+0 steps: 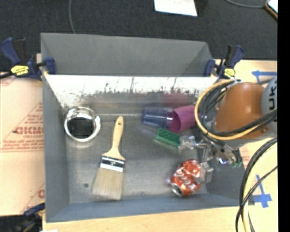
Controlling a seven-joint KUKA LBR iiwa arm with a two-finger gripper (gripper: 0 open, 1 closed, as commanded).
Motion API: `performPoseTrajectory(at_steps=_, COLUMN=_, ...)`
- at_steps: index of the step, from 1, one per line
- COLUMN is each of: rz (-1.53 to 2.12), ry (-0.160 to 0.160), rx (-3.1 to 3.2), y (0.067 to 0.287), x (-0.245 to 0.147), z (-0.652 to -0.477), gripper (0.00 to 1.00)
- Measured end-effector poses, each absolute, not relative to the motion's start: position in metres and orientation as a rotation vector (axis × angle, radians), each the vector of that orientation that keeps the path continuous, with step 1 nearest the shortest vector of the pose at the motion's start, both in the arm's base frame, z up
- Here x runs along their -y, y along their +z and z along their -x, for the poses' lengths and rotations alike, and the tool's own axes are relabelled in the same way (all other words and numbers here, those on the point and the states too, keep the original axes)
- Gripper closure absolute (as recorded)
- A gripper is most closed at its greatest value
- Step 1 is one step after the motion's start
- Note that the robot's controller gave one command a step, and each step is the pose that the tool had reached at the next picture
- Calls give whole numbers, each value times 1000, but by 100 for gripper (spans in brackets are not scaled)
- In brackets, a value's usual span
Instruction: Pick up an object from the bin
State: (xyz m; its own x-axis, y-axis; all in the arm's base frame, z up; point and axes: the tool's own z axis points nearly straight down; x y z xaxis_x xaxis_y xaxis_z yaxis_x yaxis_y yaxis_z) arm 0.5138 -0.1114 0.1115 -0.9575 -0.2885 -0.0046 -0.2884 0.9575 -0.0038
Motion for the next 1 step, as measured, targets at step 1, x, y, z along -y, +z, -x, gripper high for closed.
performPoseTrajectory(at_steps=1, rz=729, ry=-13, rx=-3040, y=148, x=107, z=-498, gripper=0)
